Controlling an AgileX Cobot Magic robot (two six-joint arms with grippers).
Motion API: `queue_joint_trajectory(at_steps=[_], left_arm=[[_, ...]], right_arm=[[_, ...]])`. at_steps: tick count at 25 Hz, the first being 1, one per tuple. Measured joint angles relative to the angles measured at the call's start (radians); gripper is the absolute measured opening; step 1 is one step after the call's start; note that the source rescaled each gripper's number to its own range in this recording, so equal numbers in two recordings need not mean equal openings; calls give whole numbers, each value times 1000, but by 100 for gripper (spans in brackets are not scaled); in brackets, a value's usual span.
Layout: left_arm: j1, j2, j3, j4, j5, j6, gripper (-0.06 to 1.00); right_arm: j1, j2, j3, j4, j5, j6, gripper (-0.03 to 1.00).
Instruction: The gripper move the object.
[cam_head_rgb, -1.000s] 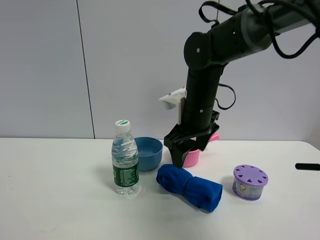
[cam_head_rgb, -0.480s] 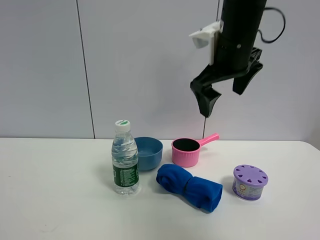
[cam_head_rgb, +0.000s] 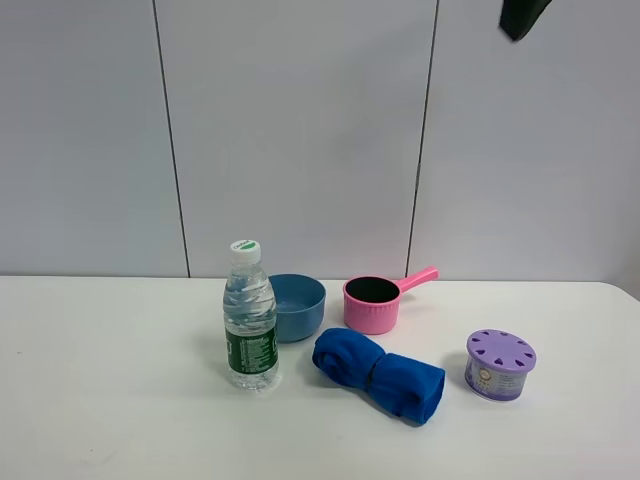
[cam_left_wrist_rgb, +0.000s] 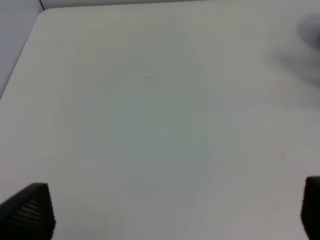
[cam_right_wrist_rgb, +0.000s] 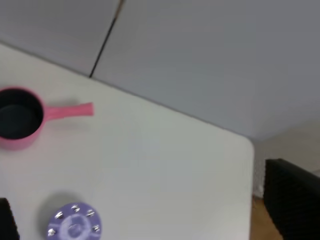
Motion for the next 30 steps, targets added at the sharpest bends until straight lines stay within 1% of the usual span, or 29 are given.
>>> queue_joint_trajectory(at_steps=[2, 5, 7, 11, 14, 17, 19, 21, 23, 25, 27, 30], left_arm=[[0, 0, 0, 0, 0, 0, 100], [0, 0, 0, 0, 0, 0, 100], [0, 0, 0, 0, 0, 0, 100], [0, 0, 0, 0, 0, 0, 100], [0, 0, 0, 0, 0, 0, 100], [0, 0, 0, 0, 0, 0, 100], [0, 0, 0, 0, 0, 0, 100], [0, 0, 0, 0, 0, 0, 100], [0, 0, 0, 0, 0, 0, 100], [0, 0, 0, 0, 0, 0, 100], [0, 0, 0, 0, 0, 0, 100], [0, 0, 0, 0, 0, 0, 100]], right_arm=[[0, -70, 0, -72, 9, 29, 100], [0, -165, 0, -163, 51, 71, 100], [0, -228, 0, -205, 57, 94, 100], [0, -379, 3, -225, 57, 118, 100], [0, -489, 1, -231, 58, 82, 100], [0, -589, 0, -227, 63, 11, 100], [0, -630, 0, -177, 66, -69, 100], [0, -657, 0, -75, 67, -150, 100], [0, -670, 24, 66, 68, -226, 100], [0, -679, 87, 190, 67, -292, 100], [0, -680, 193, 289, 66, -333, 100], [0, -680, 369, 370, 67, -354, 100]])
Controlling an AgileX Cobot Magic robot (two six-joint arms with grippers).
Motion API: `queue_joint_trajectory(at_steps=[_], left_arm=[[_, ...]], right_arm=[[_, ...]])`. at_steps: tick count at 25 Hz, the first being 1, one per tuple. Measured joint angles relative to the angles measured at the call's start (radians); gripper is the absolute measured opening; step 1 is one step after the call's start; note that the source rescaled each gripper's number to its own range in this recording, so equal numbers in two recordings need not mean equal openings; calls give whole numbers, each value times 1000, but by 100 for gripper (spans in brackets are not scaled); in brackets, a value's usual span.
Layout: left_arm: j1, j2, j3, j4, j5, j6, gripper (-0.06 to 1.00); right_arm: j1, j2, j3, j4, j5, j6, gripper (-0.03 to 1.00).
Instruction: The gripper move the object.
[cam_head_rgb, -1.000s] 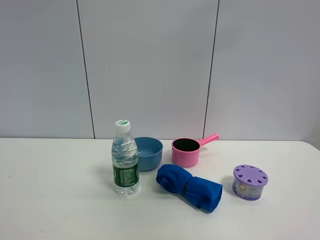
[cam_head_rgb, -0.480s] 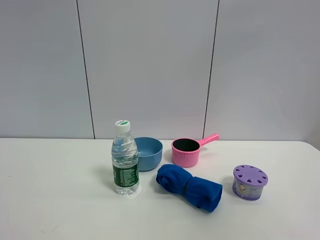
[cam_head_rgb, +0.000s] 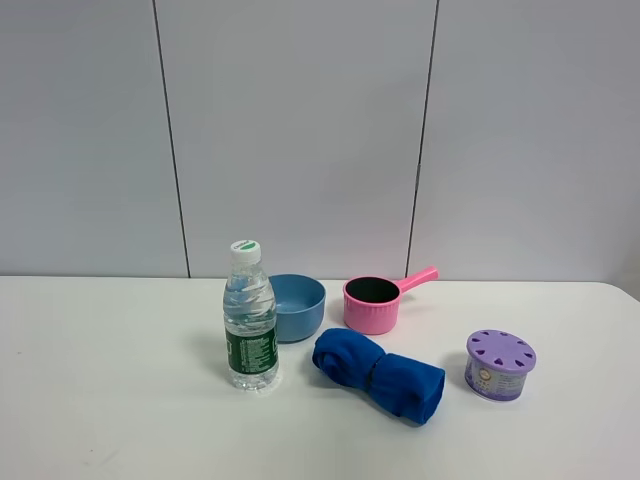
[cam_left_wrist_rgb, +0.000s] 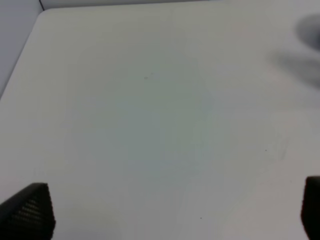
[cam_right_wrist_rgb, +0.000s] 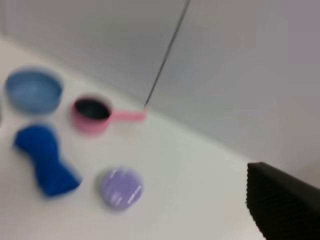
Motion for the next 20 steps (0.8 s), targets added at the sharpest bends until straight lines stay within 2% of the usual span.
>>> queue_joint_trajectory(at_steps=[4, 8, 13, 20], left_arm=[[0, 0, 0, 0, 0, 0, 100], [0, 0, 0, 0, 0, 0, 100], [0, 0, 0, 0, 0, 0, 100], [0, 0, 0, 0, 0, 0, 100]], right_arm=[[0, 0, 226, 138, -12, -2, 100], [0, -37, 436, 252, -134, -34, 100], [-15, -200, 602, 240, -199, -28, 98], [-233, -426, 641, 195, -202, 20, 98]])
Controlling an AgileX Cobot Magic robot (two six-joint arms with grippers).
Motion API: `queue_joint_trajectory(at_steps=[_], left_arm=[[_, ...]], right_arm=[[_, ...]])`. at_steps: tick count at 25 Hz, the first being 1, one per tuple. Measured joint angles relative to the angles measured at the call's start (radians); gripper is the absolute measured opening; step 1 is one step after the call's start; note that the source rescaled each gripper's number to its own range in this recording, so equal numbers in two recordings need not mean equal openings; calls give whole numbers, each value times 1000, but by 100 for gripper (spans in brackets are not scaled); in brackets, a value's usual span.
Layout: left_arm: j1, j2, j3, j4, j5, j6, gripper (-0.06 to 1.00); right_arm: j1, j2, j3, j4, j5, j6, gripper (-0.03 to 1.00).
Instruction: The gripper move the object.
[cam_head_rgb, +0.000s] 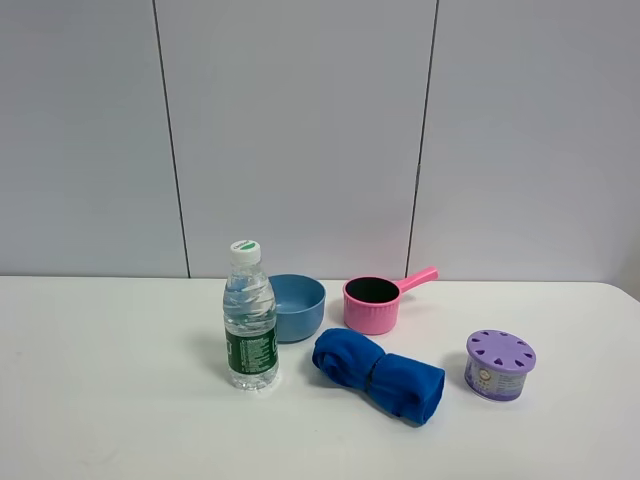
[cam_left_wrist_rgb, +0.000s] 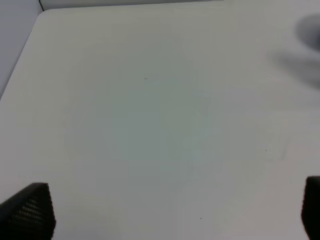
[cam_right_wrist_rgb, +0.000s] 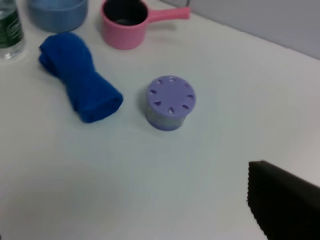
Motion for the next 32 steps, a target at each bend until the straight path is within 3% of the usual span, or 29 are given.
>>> queue_joint_trajectory(at_steps=[14, 19, 32], left_arm=[[0, 0, 0, 0, 0, 0, 100], [0, 0, 0, 0, 0, 0, 100], [0, 0, 0, 0, 0, 0, 100]], right_arm=[[-294, -96, 103, -70, 9, 172, 98], [-342, -114, 145, -139, 14, 206, 98], [-370, -237, 164, -145, 34, 213, 98]])
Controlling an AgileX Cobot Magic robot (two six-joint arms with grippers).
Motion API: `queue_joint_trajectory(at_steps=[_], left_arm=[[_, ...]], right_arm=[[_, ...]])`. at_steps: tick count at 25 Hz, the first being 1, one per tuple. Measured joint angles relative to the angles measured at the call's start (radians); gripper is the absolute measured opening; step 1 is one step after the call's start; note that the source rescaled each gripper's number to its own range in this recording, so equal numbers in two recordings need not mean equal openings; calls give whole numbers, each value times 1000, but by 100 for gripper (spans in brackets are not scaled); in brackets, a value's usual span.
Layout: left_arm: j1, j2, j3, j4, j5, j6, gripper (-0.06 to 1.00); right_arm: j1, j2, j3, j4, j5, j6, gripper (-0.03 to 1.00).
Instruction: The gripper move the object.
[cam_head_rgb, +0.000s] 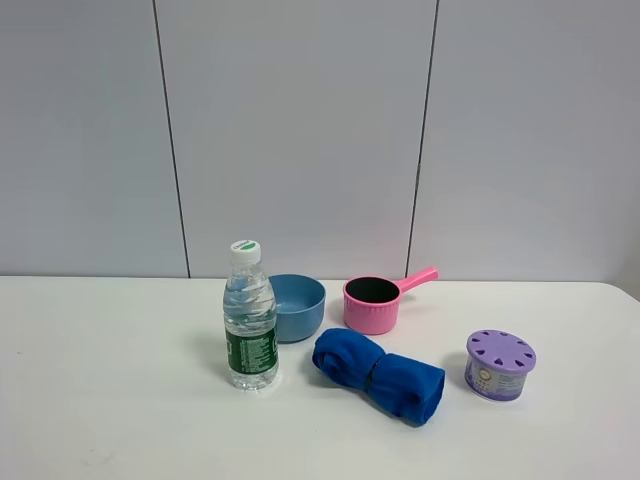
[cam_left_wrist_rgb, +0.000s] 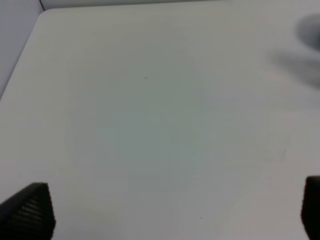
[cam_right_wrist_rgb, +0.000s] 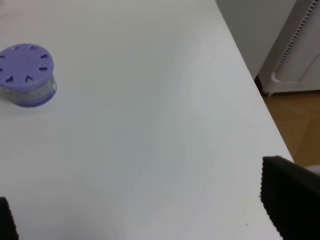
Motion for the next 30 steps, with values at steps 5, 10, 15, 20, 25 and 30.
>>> queue_joint_trajectory(at_steps=[5, 10, 15, 20, 25, 30], left_arm=[[0, 0, 0, 0, 0, 0, 100], [0, 0, 0, 0, 0, 0, 100], [0, 0, 0, 0, 0, 0, 100], [0, 0, 0, 0, 0, 0, 100], [0, 0, 0, 0, 0, 0, 100], [0, 0, 0, 0, 0, 0, 100]], right_arm=[[0, -47, 0, 0, 0, 1, 98], [0, -47, 0, 0, 0, 7, 98], [0, -47, 0, 0, 0, 7, 98], [0, -47, 0, 0, 0, 7, 98], [0, -47, 0, 0, 0, 7, 98], [0, -47, 0, 0, 0, 7, 98]])
